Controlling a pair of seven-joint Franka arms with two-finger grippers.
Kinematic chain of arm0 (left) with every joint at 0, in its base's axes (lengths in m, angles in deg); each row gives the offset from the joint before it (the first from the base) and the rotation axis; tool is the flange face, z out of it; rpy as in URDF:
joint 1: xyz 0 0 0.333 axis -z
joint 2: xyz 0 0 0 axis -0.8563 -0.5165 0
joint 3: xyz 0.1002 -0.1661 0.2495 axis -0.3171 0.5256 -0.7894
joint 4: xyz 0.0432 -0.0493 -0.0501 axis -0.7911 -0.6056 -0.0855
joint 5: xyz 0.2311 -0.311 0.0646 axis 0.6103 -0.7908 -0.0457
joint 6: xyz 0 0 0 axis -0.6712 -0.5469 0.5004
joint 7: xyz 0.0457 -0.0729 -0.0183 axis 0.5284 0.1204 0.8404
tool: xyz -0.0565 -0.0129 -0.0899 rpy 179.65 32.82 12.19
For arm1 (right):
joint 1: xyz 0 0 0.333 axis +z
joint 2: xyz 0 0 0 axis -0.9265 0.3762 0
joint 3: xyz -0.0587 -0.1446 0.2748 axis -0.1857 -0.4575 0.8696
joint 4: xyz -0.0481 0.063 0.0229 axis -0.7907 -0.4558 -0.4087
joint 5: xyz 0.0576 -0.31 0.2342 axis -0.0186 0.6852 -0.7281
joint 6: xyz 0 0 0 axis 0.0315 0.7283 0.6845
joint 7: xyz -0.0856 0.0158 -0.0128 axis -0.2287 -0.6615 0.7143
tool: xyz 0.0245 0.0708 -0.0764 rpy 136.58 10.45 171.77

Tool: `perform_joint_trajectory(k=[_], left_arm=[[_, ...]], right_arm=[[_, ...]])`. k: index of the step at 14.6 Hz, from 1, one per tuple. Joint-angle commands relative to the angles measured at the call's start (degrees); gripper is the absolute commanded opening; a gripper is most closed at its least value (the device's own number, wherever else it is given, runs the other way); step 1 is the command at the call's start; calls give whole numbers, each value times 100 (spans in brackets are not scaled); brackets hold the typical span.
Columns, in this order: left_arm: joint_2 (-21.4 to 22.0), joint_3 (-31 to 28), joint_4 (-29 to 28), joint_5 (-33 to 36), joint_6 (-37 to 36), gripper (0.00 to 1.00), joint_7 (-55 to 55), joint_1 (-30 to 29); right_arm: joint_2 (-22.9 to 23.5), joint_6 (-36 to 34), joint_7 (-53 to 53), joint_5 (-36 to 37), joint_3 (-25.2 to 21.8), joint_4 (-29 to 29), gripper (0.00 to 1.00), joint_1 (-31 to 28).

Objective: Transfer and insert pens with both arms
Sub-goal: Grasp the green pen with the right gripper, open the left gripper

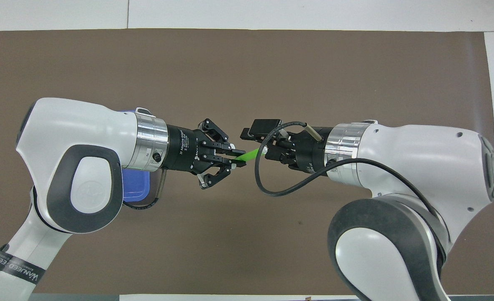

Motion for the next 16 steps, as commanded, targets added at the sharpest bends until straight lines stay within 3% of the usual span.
perform_joint_trajectory(k=[1,4,13,16], left_arm=[[172,-33,-160,-166,165,0,61,78],[173,-33,-160,-184,183,0,61,79],[208,-33,-169,-219,244,0,61,87],[208,-33,-169,-219,279,0,69,131]], right_arm=[[-109,40,124,14,18,129,58,-15],[-127,13,115,23,18,137,49,-15],[-162,-153,124,102,18,225,48,-6],[-162,-154,132,119,18,225,44,-15]])
